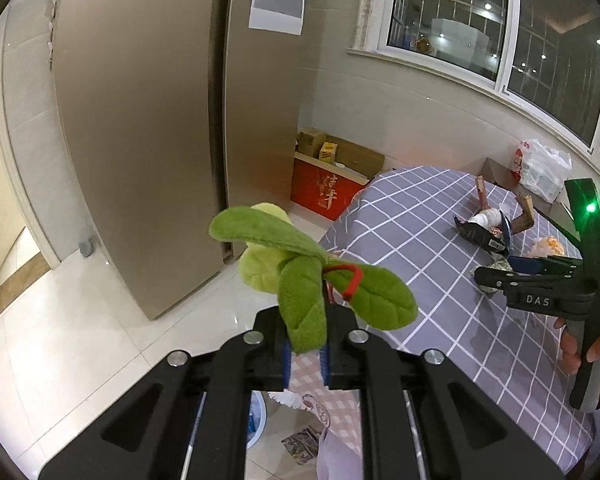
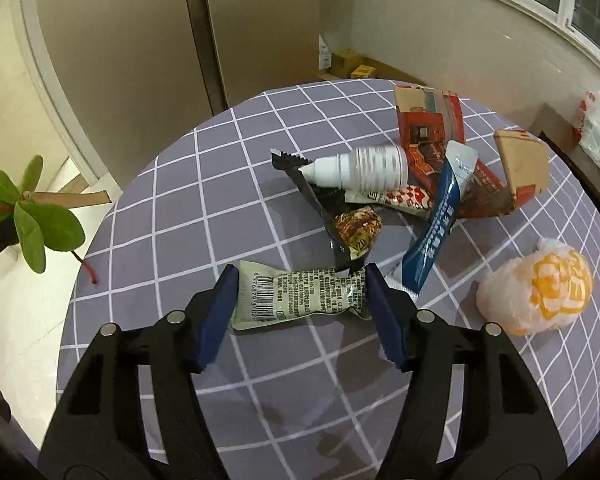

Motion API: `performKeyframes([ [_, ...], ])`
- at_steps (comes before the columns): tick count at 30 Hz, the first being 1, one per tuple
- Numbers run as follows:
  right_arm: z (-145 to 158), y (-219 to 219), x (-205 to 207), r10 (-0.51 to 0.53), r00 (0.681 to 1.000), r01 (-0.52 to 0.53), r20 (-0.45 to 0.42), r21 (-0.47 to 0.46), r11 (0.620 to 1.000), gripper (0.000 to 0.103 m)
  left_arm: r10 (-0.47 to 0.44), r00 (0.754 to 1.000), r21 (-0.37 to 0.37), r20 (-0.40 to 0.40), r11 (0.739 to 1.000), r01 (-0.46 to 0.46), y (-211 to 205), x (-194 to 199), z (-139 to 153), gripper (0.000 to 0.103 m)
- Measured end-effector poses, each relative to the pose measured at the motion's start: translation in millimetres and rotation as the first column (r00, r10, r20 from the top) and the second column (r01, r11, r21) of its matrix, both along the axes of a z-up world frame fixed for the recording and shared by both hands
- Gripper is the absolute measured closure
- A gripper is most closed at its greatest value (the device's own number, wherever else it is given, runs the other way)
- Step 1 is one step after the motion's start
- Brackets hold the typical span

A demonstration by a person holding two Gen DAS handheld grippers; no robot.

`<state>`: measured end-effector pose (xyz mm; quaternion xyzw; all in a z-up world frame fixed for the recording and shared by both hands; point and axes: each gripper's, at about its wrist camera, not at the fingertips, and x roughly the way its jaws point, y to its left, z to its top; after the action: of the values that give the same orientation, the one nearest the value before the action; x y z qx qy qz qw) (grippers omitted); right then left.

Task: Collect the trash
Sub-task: 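Grasp the striped snack wrapper with the right gripper while the left gripper holds the sprig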

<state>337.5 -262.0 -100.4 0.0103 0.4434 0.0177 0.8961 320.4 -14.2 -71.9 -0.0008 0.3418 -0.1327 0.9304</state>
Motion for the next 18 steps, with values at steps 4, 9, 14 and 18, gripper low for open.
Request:
performKeyframes([
  [4, 1, 8, -9, 0.014, 1.0, -0.014, 0.0, 0.019, 1.0, 0.042, 0.022, 1.0, 0.001, 0.003, 1.0, -0.022, 9, -7, 0, 0.092],
  [9, 6, 25, -19, 0.051, 0.999, -0.051, 0.012, 0.041, 0.998, 0.043, 0.05, 0.999, 0.007, 0.011, 0.999, -0.05, 22, -16, 0, 0.092],
  [14, 15, 48, -25, 0.104, 0.994, -0.105, 0.035, 0.06, 0.993, 0.043, 0.079, 0.997, 0.005, 0.014, 0.997, -0.079, 37, -25, 2, 0.092],
  [18, 22, 80, -22, 0.169, 0.984, -0.172, 0.052, 0.059, 0.983, 0.043, 0.112, 0.994, 0.011, 0.014, 0.994, -0.112, 54, -33, 2, 0.092],
])
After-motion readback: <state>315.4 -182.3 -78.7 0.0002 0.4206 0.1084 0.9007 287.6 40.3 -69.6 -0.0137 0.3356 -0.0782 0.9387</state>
